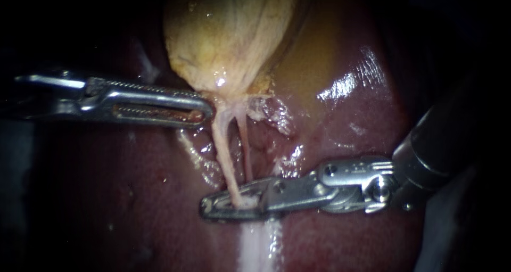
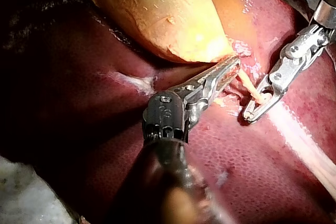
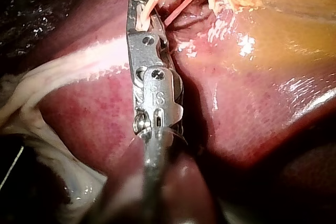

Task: Clipping first clip left tube

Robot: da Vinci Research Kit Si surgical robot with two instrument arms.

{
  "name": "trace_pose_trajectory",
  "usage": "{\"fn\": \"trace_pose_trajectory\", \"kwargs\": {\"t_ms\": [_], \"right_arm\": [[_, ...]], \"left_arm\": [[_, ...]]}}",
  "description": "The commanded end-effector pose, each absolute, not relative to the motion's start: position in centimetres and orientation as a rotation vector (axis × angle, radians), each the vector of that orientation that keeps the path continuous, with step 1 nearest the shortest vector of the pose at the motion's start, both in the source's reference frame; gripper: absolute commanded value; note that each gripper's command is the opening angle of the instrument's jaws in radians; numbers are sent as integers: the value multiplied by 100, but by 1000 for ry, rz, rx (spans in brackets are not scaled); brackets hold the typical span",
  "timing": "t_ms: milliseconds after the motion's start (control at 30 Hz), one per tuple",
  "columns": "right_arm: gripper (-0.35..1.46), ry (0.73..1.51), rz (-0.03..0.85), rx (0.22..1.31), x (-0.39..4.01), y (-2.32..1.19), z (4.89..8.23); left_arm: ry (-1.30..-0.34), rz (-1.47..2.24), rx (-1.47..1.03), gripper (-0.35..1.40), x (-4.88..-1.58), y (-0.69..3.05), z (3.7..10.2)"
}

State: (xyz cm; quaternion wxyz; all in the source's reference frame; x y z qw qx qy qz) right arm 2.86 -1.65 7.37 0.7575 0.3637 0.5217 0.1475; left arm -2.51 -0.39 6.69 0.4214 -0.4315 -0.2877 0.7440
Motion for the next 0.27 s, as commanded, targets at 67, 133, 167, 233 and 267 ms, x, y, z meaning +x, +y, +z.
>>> {"fn": "trace_pose_trajectory", "kwargs": {"t_ms": [67,133,167,233,267], "right_arm": [[-35,1137,322,793,287,-166,739],[-35,1135,326,797,286,-166,739],[-35,1135,326,797,286,-166,739],[-35,1129,340,808,286,-165,741],[-35,1129,338,811,286,-164,742]], "left_arm": [[-722,1864,-1082,-35,-251,-39,669],[-722,1864,-1082,-35,-251,-38,669],[-722,1864,-1082,-35,-251,-38,669],[-722,1864,-1082,-35,-251,-38,669],[-722,1864,-1082,-35,-251,-38,670]]}}
